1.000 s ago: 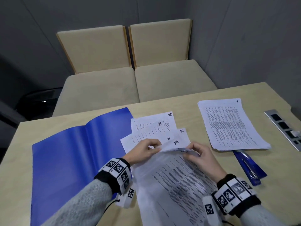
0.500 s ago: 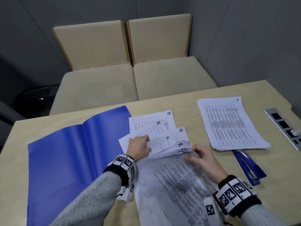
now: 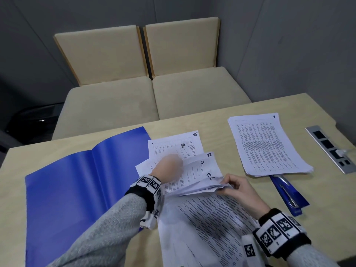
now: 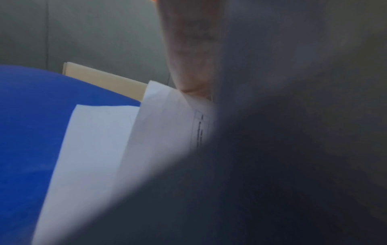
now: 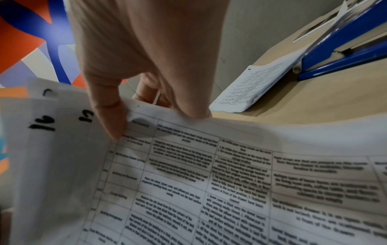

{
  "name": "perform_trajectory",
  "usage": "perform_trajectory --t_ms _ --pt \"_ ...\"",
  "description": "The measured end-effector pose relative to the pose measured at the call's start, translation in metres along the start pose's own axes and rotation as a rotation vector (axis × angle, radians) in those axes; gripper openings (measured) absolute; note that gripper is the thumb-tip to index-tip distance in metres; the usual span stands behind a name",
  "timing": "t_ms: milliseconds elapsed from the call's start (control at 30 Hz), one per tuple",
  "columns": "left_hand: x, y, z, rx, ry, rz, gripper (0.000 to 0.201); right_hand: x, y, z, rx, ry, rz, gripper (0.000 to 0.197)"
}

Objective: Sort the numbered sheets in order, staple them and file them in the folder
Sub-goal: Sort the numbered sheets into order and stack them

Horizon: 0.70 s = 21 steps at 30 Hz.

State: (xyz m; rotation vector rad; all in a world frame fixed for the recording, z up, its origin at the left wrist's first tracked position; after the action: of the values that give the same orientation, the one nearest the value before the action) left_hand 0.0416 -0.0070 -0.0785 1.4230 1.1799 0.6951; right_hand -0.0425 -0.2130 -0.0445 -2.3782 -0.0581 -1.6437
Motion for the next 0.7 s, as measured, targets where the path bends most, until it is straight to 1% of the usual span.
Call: perform_trajectory --t_ms 67,133,233,300,333,367,467,500,567,600,667,700 --pt "-0.003 0.007 -0.004 -0.074 -0.002 -0.008 0.015 0.002 0.0 -0.002 0.007 -0.004 0.006 0.019" --pt "-0.006 0.027 -0.015 -0.237 -0.008 0.054 0.016 0.007 0.0 -0.003 0.02 -0.003 0.015 0.019" --pt "-0.007 0.074 -0.041 -0.521 -0.007 0.154 0.015 0.016 0.0 -0.005 0.059 -0.011 0.016 0.02" --pt "-0.006 0.109 -0.059 -0.655 -0.007 0.174 0.011 0.021 -0.002 -0.008 0.1 -0.024 0.013 0.02" --pt "-0.005 0.126 -0.067 -0.698 -0.015 0.169 0.007 0.024 -0.002 -0.01 0.113 -0.03 0.011 0.019" --pt "-0.005 0.144 -0.075 -0.733 -0.018 0.155 0.009 0.027 -0.003 -0.012 0.121 -0.038 0.011 0.02" --pt "-0.005 0.198 -0.096 -0.806 -0.02 0.113 0.044 0.036 -0.002 -0.017 0.146 -0.041 0.055 0.025" --pt "-0.008 0.217 -0.103 -0.836 -0.025 0.139 0.046 0.039 -0.002 -0.018 0.154 -0.038 0.083 0.024" --pt "-0.017 0.252 -0.12 -0.917 -0.059 0.192 0.026 0.044 -0.002 -0.02 0.172 -0.032 0.133 0.022" --pt "-0.019 0.268 -0.127 -0.96 -0.078 0.169 0.018 0.045 -0.001 -0.022 0.174 -0.03 0.144 0.022" --pt "-0.014 0.291 -0.137 -1.019 -0.088 0.07 0.017 0.047 0.0 -0.025 0.176 -0.026 0.156 0.022" --pt "-0.009 0.299 -0.138 -1.033 -0.057 0.024 0.019 0.048 0.001 -0.026 0.181 -0.025 0.155 0.021"
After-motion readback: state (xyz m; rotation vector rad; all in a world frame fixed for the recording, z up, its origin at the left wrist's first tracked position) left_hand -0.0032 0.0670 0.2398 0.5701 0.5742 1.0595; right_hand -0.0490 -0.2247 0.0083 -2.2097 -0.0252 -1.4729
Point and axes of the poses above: each hand's wrist, its own z-axis towards the middle knuckle, its own y-axis out of the back of the hand, x = y × z, the point moved 8 cm from there along z, towards the middle knuckle, and after that the axes turned 15 degrees about z, right-handed, at the moved point
